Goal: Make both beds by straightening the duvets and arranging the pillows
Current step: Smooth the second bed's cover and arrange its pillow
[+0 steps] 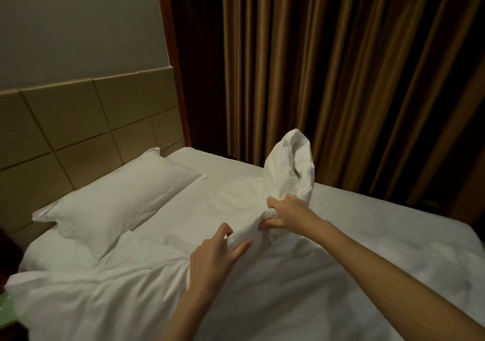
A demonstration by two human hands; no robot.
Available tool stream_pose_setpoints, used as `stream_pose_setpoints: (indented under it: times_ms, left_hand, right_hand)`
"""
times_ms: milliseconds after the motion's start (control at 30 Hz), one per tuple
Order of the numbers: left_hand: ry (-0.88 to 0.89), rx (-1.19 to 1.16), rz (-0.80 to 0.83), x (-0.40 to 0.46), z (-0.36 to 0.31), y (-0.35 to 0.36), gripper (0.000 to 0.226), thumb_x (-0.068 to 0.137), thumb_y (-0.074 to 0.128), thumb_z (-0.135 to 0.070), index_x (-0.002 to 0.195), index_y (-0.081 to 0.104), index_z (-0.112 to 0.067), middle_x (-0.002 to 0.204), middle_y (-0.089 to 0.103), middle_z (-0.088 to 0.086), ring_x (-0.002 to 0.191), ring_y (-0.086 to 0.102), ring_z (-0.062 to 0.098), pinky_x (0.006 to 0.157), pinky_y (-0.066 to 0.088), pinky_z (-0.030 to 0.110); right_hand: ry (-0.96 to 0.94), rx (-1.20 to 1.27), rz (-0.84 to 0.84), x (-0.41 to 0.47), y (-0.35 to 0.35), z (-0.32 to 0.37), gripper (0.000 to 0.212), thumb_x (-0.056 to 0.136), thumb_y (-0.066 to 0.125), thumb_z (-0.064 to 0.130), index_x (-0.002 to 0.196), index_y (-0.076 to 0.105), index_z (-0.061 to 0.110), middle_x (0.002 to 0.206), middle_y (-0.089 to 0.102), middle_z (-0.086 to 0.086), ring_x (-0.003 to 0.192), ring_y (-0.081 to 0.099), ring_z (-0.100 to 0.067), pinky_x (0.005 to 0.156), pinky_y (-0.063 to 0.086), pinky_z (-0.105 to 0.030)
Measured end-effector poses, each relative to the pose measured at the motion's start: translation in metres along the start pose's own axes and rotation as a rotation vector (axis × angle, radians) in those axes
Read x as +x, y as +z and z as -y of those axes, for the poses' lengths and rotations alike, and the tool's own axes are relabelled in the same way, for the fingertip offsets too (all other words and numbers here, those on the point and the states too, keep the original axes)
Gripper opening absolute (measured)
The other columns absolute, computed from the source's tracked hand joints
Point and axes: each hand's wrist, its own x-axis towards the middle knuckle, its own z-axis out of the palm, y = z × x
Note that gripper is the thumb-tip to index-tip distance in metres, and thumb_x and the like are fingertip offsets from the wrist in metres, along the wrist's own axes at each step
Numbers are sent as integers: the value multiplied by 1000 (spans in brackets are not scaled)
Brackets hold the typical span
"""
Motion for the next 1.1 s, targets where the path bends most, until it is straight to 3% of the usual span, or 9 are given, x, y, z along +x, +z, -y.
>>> stream_pose_setpoints:
  times_ms: [300, 500, 733, 933, 1100]
  left_hand:
    - [-56, -44, -79, -85, -191, 79, 41, 84, 53, -64, 91, 37, -27, 88, 66, -2, 91, 60, 27, 64, 35, 31]
    - [-48, -95, 30, -112, -273, 131, 40, 85, 50, -65, 92, 36, -28, 94, 67, -1, 92, 61, 26, 68, 39, 32]
    - [-73, -156, 202, -144, -289, 202, 38, 85, 48, -65, 94, 34, -31, 94, 67, 0, 95, 62, 26, 69, 41, 32]
    - [-73, -136, 199, -149, -293, 220, 42, 86, 49, -64, 102, 42, -25, 92, 68, -1, 93, 62, 26, 67, 40, 32]
    - [-90, -126, 168, -159, -299, 218, 39, 86, 49, -64, 94, 36, -29, 86, 67, -1, 90, 63, 26, 63, 38, 32]
  right_hand:
    - [-55, 17, -8, -126, -31, -157, 65, 79, 46, 75, 112, 52, 19, 110, 63, -7, 101, 56, -27, 88, 49, -42]
    - [31, -30, 54, -191, -37, -238, 64, 82, 45, 72, 120, 48, 21, 121, 59, -7, 107, 54, -24, 93, 46, -37]
    - [112, -78, 164, -240, 7, -283, 59, 84, 49, 68, 118, 48, 19, 122, 58, -7, 110, 48, -28, 93, 39, -36]
    - [111, -65, 171, -251, 19, -293, 54, 85, 50, 64, 113, 48, 18, 118, 60, -7, 110, 47, -32, 91, 37, -38]
    - [76, -77, 157, -258, 12, -292, 56, 85, 51, 64, 113, 48, 16, 117, 61, -10, 107, 47, -31, 88, 36, -38]
